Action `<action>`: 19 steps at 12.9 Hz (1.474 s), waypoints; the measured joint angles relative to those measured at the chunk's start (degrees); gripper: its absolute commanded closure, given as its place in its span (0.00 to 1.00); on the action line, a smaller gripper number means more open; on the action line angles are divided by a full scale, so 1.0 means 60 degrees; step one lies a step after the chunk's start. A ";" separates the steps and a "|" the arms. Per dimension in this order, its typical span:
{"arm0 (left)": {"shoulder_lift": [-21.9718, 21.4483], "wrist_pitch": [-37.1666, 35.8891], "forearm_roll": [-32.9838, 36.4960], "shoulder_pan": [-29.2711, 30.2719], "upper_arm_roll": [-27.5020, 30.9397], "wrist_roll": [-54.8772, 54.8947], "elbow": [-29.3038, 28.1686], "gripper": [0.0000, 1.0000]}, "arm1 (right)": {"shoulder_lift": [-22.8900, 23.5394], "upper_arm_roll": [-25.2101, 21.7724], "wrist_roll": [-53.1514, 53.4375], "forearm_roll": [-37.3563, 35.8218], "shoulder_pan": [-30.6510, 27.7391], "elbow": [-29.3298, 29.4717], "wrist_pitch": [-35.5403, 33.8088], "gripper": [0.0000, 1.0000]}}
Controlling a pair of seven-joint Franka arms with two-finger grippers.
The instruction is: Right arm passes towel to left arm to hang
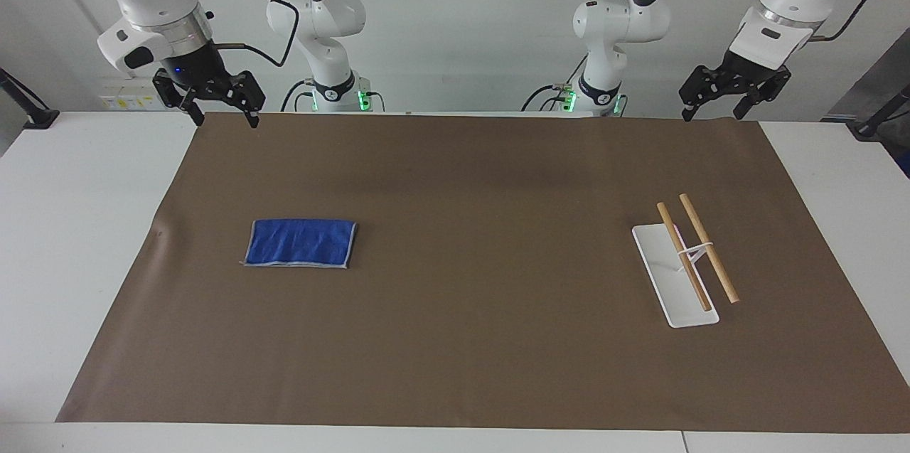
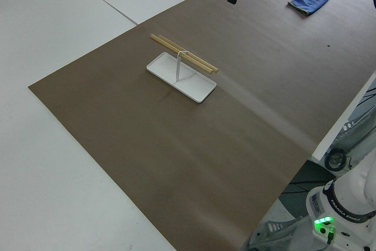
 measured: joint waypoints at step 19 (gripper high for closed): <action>0.0000 0.0463 0.0001 0.0221 0.0010 0.0003 -0.0004 0.00 | -0.0002 -0.0024 0.0003 0.0000 -0.0088 -0.0039 0.0010 0.00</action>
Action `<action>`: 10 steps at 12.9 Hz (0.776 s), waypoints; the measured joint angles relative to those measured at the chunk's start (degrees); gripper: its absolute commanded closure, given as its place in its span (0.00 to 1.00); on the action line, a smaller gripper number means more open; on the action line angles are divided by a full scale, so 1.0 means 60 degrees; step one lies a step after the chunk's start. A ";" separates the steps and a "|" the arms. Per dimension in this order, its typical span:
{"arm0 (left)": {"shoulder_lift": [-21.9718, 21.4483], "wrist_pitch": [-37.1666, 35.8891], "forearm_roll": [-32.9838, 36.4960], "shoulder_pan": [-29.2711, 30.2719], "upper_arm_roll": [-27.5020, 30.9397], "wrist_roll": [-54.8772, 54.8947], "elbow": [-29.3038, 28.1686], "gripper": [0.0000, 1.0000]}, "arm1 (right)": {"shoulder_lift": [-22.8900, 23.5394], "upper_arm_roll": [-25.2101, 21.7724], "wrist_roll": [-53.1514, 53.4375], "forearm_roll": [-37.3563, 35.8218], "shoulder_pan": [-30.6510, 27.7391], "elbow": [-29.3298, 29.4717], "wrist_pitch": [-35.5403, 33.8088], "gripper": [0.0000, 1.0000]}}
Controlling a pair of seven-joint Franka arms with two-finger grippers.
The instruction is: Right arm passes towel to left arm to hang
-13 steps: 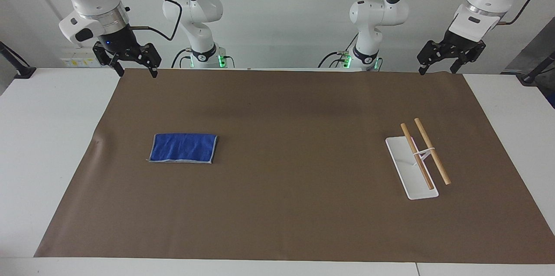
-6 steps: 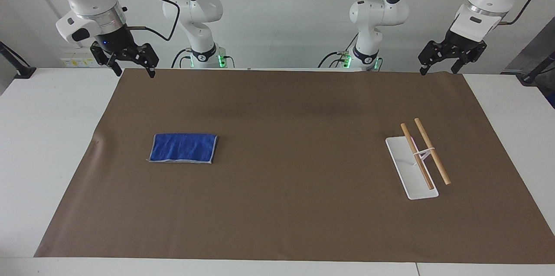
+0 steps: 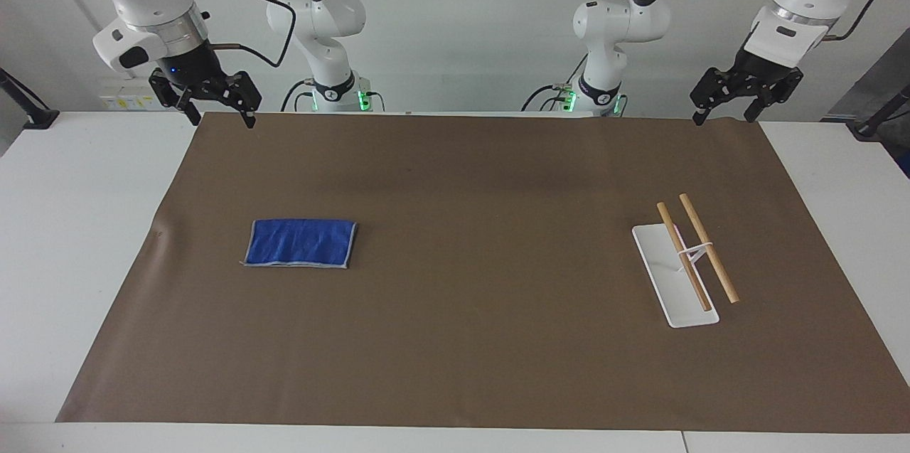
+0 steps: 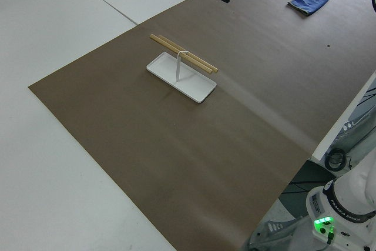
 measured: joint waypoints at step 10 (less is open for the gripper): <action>0.0000 0.0035 0.0000 0.0000 -0.0008 0.0000 -0.0015 0.00 | -0.0049 -0.0001 -0.0043 0.0000 -0.0011 -0.0220 0.0000 0.00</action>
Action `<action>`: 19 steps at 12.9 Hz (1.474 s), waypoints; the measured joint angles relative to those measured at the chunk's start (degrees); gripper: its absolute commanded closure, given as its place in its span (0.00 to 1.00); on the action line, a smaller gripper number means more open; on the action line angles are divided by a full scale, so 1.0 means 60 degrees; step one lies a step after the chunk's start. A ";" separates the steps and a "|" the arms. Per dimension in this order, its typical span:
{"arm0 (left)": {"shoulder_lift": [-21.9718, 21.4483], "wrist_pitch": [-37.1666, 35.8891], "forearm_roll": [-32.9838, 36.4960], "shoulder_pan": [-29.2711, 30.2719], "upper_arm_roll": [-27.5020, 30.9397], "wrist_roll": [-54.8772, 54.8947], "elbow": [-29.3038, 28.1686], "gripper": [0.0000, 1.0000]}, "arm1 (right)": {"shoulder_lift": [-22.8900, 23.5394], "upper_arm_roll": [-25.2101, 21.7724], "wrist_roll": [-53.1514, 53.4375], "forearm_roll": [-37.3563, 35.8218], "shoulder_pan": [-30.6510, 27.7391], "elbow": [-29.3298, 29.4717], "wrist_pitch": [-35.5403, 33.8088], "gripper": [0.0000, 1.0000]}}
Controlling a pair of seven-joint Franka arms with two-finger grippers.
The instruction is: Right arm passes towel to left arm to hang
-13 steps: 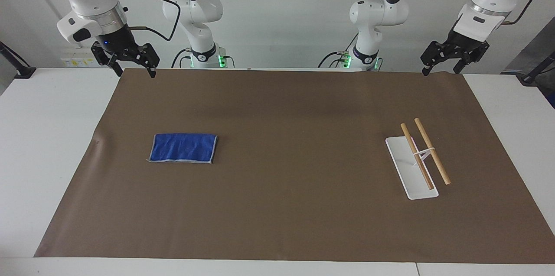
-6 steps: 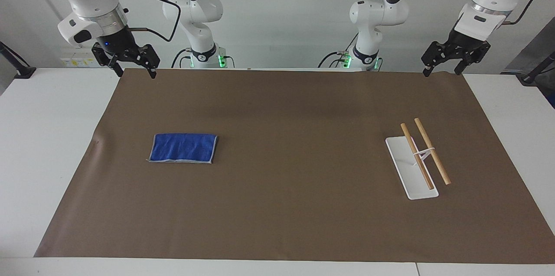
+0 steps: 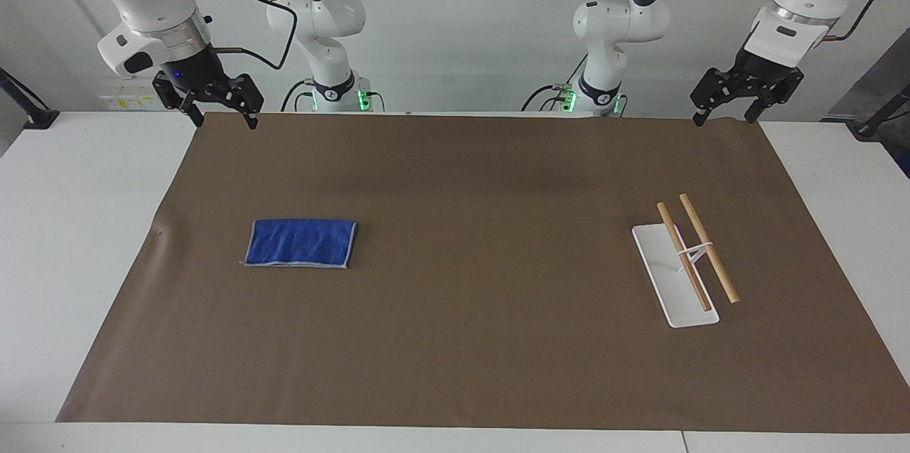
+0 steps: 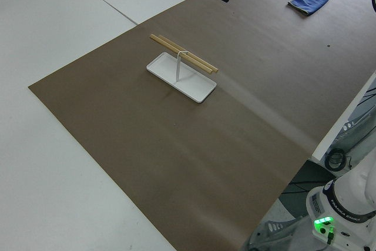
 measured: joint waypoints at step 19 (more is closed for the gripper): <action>-0.0239 0.0836 0.0000 0.0000 0.0006 0.0000 -0.0838 0.00 | 0.2149 -0.0003 -0.0741 0.0180 -0.0030 -0.4559 0.8166 0.00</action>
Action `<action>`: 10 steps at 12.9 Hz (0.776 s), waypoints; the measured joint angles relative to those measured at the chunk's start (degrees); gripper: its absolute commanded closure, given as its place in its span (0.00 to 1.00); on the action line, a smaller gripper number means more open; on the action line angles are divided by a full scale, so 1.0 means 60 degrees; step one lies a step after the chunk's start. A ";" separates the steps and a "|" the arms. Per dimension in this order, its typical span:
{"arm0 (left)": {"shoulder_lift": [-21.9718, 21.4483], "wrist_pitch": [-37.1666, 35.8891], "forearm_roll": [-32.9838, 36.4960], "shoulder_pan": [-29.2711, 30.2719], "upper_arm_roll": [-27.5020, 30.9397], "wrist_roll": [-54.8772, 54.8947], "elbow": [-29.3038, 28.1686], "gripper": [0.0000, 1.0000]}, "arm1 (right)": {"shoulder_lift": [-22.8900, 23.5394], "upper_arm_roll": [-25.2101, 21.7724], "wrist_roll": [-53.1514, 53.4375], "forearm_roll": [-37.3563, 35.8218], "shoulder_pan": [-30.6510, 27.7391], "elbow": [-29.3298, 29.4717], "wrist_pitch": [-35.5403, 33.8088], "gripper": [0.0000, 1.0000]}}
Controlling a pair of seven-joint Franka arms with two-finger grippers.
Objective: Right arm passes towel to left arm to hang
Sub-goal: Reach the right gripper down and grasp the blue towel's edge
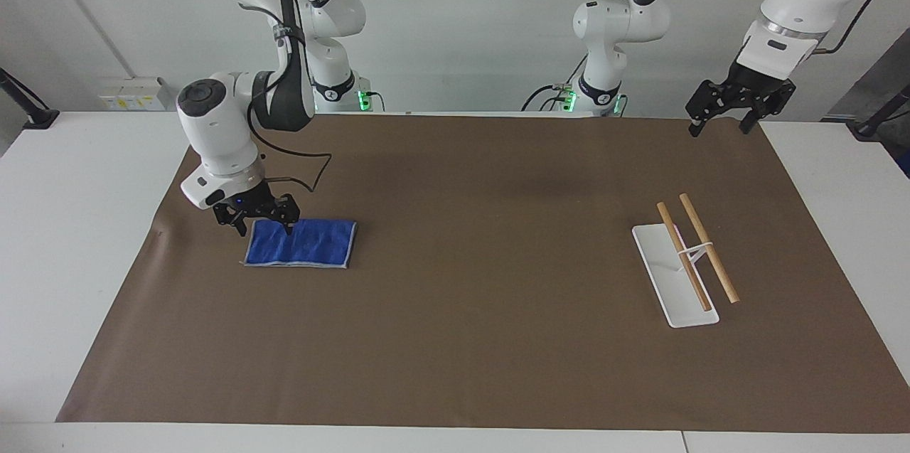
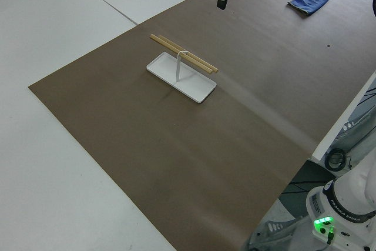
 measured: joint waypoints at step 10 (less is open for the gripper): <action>0.0007 0.0065 0.0399 0.0000 -0.0033 0.0132 -0.0024 0.00 | 0.0262 -0.0014 -0.0356 0.0153 -0.0184 -0.1109 0.0888 0.00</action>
